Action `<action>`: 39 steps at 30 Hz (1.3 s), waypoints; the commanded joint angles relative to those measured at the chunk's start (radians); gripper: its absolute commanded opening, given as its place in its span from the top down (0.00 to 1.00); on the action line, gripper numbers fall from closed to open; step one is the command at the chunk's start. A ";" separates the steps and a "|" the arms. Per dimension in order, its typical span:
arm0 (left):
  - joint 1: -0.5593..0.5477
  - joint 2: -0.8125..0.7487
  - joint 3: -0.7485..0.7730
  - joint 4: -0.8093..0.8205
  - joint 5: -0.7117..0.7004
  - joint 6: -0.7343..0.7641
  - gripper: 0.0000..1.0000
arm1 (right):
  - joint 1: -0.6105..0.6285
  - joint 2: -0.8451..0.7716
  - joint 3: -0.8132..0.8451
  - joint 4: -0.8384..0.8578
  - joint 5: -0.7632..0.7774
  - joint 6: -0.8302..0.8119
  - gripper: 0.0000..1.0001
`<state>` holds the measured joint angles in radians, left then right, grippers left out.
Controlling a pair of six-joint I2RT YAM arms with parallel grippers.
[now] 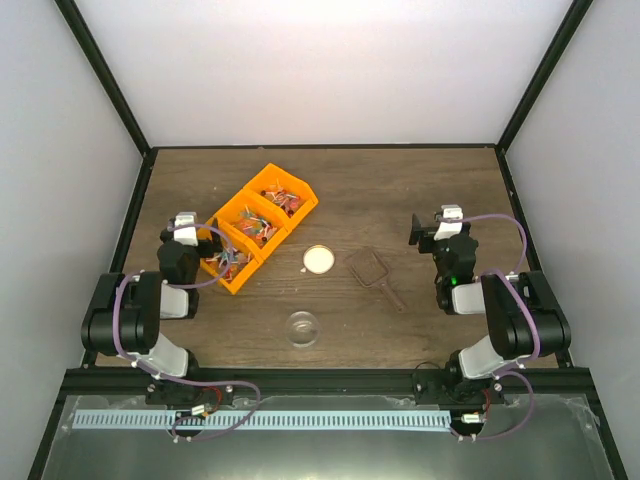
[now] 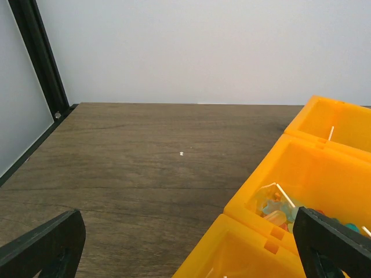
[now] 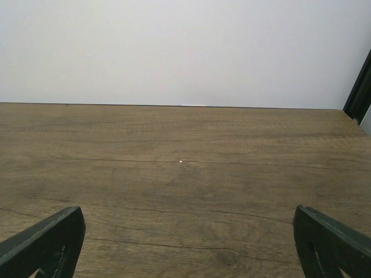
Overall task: Pack the candies
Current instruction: Move the storage box to the center of the board.
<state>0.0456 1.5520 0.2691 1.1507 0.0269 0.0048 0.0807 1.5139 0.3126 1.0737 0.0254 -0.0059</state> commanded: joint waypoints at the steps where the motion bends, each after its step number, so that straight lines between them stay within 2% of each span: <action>1: -0.003 0.008 0.014 0.022 -0.002 0.006 0.00 | -0.013 0.006 0.023 0.003 -0.004 0.004 0.00; 11: -0.005 -0.031 0.024 -0.014 -0.029 -0.005 0.00 | -0.013 0.007 0.025 0.002 -0.004 0.006 0.00; 15: -0.008 -0.158 0.104 -0.273 0.002 0.013 0.00 | -0.013 0.005 0.023 0.003 -0.005 0.006 0.00; 17: -0.009 -0.223 0.171 -0.437 -0.040 -0.075 0.00 | -0.014 -0.002 0.030 -0.014 0.010 0.008 0.00; 18: -0.010 -0.249 0.209 -0.527 -0.084 -0.161 0.00 | -0.013 -0.017 0.056 -0.088 0.025 0.022 0.00; 21: -0.023 -0.272 0.344 -0.773 -0.083 -0.222 0.00 | -0.013 -0.066 0.215 -0.425 0.104 0.130 0.00; 23: -0.039 -0.265 0.410 -0.870 -0.068 -0.261 0.00 | -0.013 -0.076 0.340 -0.647 0.052 0.141 0.00; 26: -0.052 -0.280 0.435 -0.918 -0.068 -0.378 0.00 | -0.013 -0.031 0.532 -0.976 0.057 0.250 0.00; 30: -0.094 -0.311 0.396 -0.880 -0.092 -0.541 0.00 | -0.018 0.049 0.727 -1.289 0.123 0.439 0.00; 32: -0.144 -0.310 0.422 -0.947 -0.168 -0.592 0.00 | -0.039 0.068 0.790 -1.370 0.071 0.439 0.00; 34: -0.182 -0.294 0.478 -1.074 -0.248 -0.684 0.00 | -0.069 0.057 0.800 -1.385 -0.008 0.432 0.00; 36: -0.202 -0.259 0.540 -1.202 -0.263 -0.780 0.00 | -0.104 0.029 0.779 -1.379 -0.092 0.478 0.00; 39: -0.263 -0.240 0.567 -1.242 -0.316 -0.783 0.00 | -0.188 -0.001 0.717 -1.304 -0.380 0.535 0.00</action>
<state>-0.1631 1.2881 0.7750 0.0631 -0.1791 -0.6559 -0.0120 1.5581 1.0752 -0.1967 -0.0330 0.4255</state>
